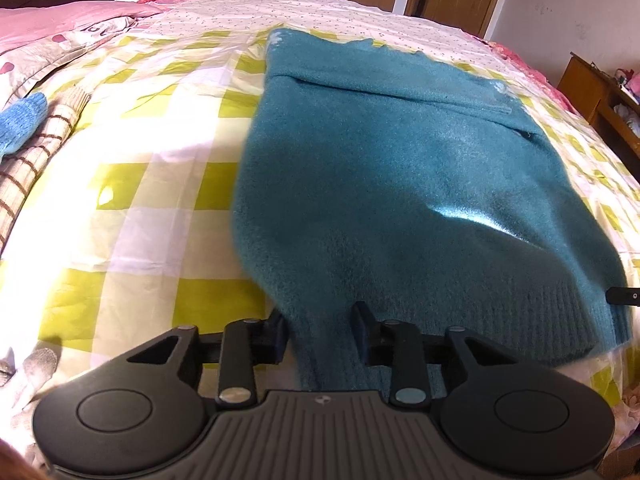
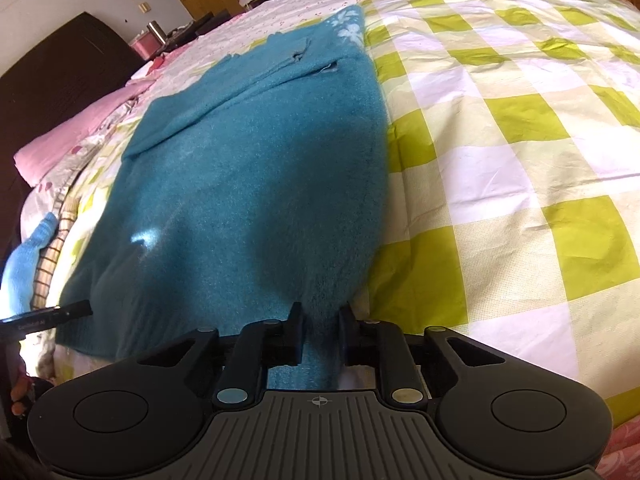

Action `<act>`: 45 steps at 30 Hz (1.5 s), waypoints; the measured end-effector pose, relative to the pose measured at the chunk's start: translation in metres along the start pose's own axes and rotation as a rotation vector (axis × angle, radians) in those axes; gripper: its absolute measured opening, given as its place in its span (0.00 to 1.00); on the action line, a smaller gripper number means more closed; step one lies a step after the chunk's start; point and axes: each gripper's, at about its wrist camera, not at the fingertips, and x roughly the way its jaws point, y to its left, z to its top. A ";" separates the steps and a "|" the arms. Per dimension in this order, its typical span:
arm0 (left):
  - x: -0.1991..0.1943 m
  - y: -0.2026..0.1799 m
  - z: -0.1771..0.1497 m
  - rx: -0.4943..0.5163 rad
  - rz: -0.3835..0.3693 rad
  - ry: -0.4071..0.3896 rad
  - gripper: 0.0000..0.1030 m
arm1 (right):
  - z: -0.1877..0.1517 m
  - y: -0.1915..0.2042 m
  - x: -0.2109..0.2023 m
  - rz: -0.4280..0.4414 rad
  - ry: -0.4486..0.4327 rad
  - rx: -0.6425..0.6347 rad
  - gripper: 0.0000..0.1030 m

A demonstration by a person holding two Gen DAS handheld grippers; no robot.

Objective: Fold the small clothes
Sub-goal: 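Lift the ribbed hem with both tools and fold it toward the collar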

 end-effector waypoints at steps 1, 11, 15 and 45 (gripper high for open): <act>-0.003 0.003 0.002 -0.020 -0.018 -0.003 0.24 | 0.001 -0.002 -0.002 0.022 -0.007 0.022 0.14; -0.028 0.005 0.055 -0.157 -0.254 -0.156 0.17 | 0.041 0.001 -0.030 0.328 -0.207 0.190 0.12; -0.023 0.009 0.089 -0.213 -0.297 -0.239 0.17 | 0.071 0.007 -0.029 0.400 -0.292 0.249 0.12; 0.135 0.038 0.263 -0.313 -0.130 -0.388 0.15 | 0.252 -0.039 0.143 0.297 -0.398 0.544 0.12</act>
